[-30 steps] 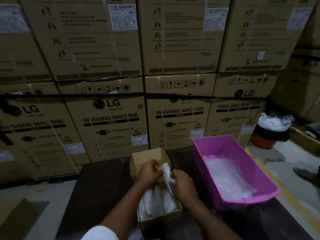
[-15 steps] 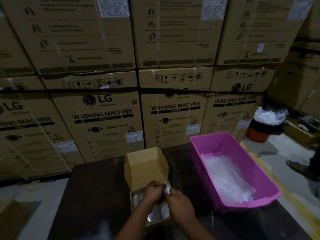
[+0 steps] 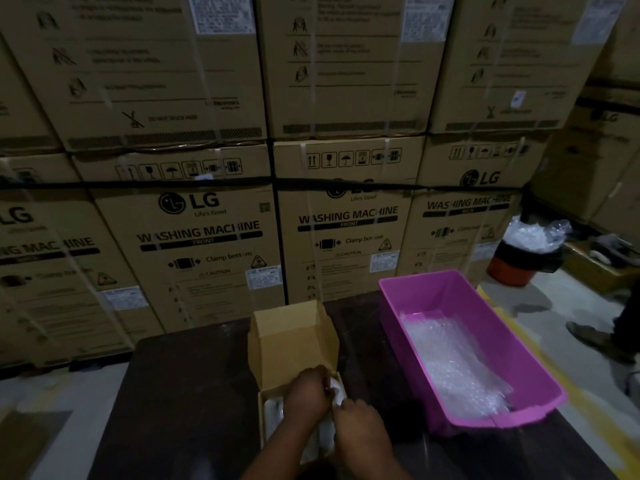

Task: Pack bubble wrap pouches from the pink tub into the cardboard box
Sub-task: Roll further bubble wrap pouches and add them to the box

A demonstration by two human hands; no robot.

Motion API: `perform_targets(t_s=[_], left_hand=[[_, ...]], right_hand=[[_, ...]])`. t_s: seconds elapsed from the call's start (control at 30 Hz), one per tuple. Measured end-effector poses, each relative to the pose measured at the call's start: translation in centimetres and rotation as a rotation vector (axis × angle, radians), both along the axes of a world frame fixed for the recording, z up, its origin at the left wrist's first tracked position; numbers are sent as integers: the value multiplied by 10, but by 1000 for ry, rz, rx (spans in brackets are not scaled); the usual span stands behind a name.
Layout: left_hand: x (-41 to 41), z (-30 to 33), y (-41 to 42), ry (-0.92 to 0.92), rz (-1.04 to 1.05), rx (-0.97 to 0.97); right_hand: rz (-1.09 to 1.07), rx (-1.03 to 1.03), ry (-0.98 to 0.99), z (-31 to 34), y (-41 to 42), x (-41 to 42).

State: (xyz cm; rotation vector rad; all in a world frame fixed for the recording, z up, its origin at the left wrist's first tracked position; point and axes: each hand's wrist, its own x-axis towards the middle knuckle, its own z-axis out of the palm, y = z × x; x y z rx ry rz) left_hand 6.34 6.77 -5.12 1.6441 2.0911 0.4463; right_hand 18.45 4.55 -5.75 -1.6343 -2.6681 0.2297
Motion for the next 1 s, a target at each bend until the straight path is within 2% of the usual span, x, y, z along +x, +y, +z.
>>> perform_targets(t_s=[0.17, 0.33, 0.4, 0.57, 0.77, 1.0], left_hand=[[7, -12, -3, -5, -27, 130], [6, -19, -5, -6, -21, 116], [8, -19, -2, 50, -27, 90], [17, -21, 5, 248, -17, -8], [17, -30, 11, 223, 70, -57], [14, -40, 13, 250, 70, -75]], right_hand=[[31, -54, 58, -5, -13, 13], [-28, -51, 222, -2, -15, 20], [-45, -136, 261, 10, -17, 24], [-116, -325, 162, 28, -22, 23], [-123, -405, 67, 33, -22, 18], [-82, -411, 39, 44, -30, 18]])
